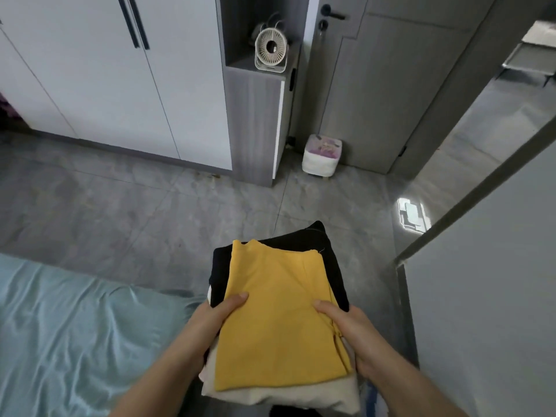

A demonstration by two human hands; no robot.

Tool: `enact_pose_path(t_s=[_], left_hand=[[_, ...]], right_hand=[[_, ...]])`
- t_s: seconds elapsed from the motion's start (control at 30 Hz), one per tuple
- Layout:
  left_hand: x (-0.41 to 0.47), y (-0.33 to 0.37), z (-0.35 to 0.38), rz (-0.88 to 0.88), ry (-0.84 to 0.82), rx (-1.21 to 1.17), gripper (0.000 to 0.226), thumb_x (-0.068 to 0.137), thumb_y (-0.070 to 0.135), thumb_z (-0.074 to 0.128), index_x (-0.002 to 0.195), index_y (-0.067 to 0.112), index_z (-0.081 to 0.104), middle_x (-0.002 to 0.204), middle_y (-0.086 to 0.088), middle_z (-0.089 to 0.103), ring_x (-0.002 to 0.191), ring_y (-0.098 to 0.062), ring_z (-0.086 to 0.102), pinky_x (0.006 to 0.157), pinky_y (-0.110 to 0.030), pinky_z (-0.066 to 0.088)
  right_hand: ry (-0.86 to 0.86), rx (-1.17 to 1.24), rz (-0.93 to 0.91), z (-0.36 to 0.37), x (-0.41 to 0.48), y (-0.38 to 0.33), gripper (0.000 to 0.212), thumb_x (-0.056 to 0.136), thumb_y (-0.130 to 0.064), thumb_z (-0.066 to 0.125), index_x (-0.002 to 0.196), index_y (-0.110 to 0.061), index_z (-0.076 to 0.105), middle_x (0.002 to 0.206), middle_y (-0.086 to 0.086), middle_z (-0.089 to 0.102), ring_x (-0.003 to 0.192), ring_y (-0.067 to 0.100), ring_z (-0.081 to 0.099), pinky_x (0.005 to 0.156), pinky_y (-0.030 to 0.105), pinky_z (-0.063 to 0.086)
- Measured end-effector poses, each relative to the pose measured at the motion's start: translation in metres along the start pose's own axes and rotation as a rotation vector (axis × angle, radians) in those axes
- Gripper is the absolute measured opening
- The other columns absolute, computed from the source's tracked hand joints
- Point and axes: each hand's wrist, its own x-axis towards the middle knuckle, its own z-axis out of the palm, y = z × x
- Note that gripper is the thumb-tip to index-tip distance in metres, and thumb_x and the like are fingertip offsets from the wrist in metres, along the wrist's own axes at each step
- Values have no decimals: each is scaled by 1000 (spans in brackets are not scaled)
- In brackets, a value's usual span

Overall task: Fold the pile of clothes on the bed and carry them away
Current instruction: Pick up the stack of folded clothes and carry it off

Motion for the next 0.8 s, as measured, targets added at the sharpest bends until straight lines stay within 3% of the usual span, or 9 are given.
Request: enact_pose_path(t_s=[0.13,0.2,0.33,0.53,0.63,0.8], left_hand=[[46,37,19,-5,65,-78,75,54,57,86,117,26,60,99,0,76,89,-24,73,79,-41,56],[69,56,21,-8,102,-103,76,52,58,86,116,24,63,98,-1,76,88,-24,73,80,-40,56],[111,99,14,-10,173,-151,63,61,54,81,113,22,64,93,2,77,83,-19,74,62,-27,57],[177,170,-29,-9,237,-214,53,71,48,78,112,18,64,90,1,77,79,-19,74,53,-23,57],[208,212,-57,-3,248,-247,49,73,46,77,111,17,63,87,1,77,76,-18,74,50,-22,56],[247,271,-99,26,294,-297,54,71,50,78,111,18,63,89,1,77,79,-19,74,58,-26,57]], right_hand=[[-81,-77,-7,-18,63,-57,39,79,-42,73,113,-26,62,97,-5,75,89,12,71,72,25,53],[-126,-104,1,-19,93,-81,38,80,-41,71,113,-24,62,94,-5,76,85,11,72,65,20,54],[-190,-139,38,-7,156,-126,40,81,-40,71,115,-20,64,95,-3,76,84,11,72,61,19,53],[-262,-185,47,45,251,-197,30,84,-33,69,110,-20,66,90,-5,76,78,8,72,53,14,52],[-270,-228,23,80,290,-241,30,82,-34,70,109,-19,67,91,-4,76,80,9,72,60,18,53],[-322,-300,22,135,347,-308,42,76,-37,73,112,-16,67,98,2,76,91,19,72,89,38,52]])
